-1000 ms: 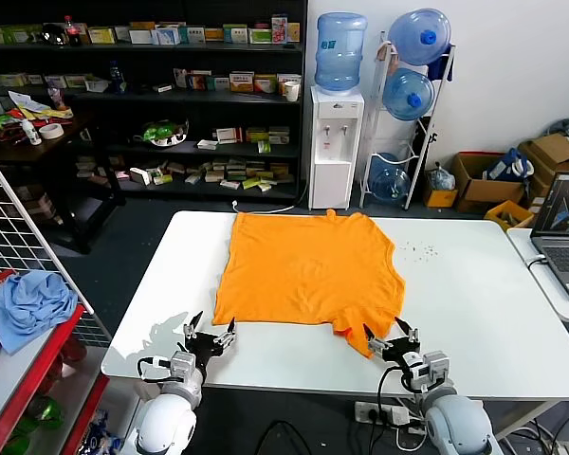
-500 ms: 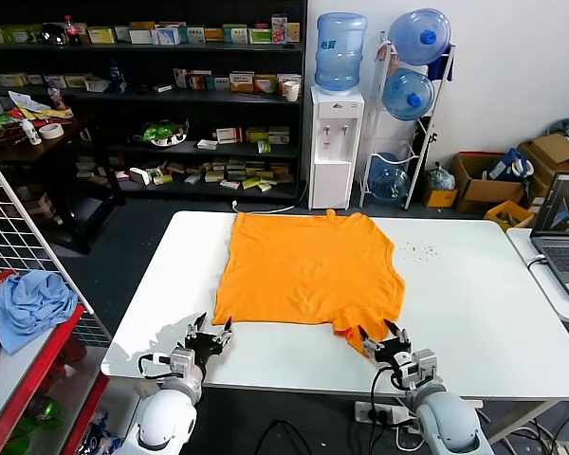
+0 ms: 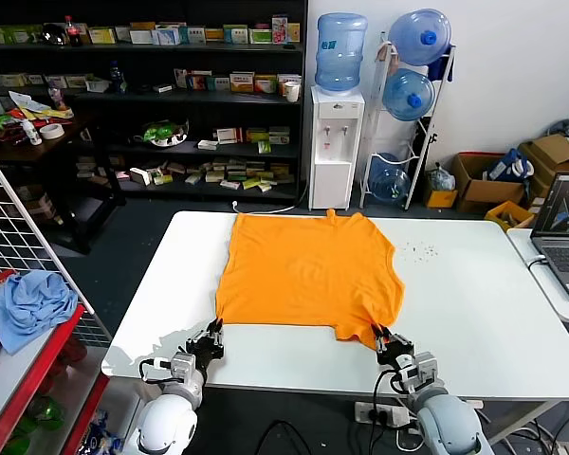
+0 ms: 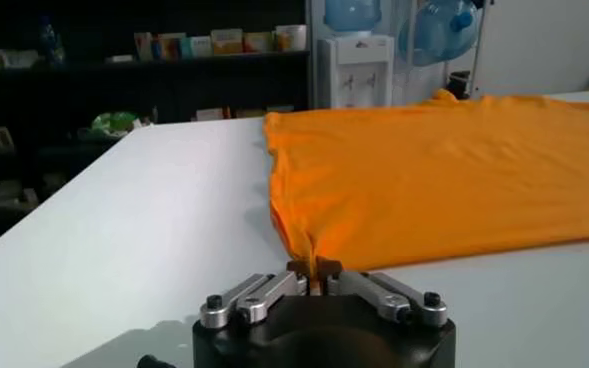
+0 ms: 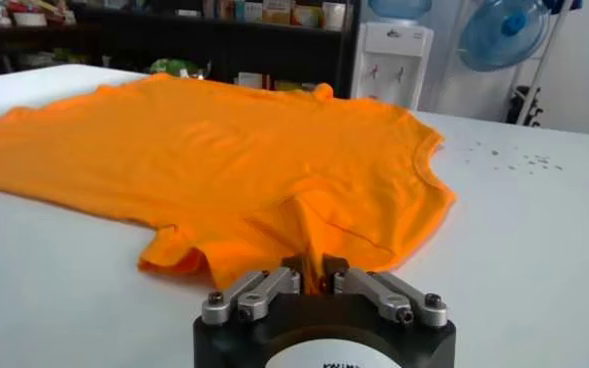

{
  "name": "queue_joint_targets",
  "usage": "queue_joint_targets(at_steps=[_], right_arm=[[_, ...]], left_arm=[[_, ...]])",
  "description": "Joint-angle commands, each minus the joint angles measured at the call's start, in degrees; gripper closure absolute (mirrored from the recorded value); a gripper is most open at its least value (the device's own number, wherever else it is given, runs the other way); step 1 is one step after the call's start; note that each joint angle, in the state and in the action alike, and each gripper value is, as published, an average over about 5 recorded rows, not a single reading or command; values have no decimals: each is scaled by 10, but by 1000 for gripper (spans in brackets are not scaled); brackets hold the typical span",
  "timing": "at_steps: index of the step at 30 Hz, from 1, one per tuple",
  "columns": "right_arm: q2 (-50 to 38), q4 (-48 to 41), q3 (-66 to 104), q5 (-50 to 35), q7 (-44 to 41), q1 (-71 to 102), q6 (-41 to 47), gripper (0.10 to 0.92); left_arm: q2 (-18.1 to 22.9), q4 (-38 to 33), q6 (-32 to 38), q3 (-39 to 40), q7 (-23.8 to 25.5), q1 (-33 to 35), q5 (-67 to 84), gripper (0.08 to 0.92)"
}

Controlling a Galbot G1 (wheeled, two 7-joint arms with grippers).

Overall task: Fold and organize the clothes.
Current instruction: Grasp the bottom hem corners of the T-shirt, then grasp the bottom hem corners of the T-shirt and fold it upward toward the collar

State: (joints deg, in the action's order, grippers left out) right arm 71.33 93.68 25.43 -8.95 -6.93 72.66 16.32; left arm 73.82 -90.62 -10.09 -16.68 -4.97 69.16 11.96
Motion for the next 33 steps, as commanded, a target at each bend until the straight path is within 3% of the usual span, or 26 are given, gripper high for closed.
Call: queue_joint_targets(at_steps=[1, 11, 21, 27, 33], right_arm=[[-10, 55, 5, 20, 9, 29, 8, 894], [-56, 154, 43, 55, 14, 139, 6, 901], [-76, 249, 71, 76, 32, 257, 7, 901], [-85, 251, 70, 68, 46, 230, 0, 901], [-95, 176, 54, 35, 49, 139, -26, 901]], left_arm=[[-12, -32, 1, 1, -7, 15, 0, 880], [-45, -123, 3, -4, -20, 79, -9, 908], [-51, -191, 5, -1, -31, 169, -37, 908], [-50, -183, 9, 4, -31, 146, -48, 908], [-44, -138, 15, 19, -29, 82, -46, 908]])
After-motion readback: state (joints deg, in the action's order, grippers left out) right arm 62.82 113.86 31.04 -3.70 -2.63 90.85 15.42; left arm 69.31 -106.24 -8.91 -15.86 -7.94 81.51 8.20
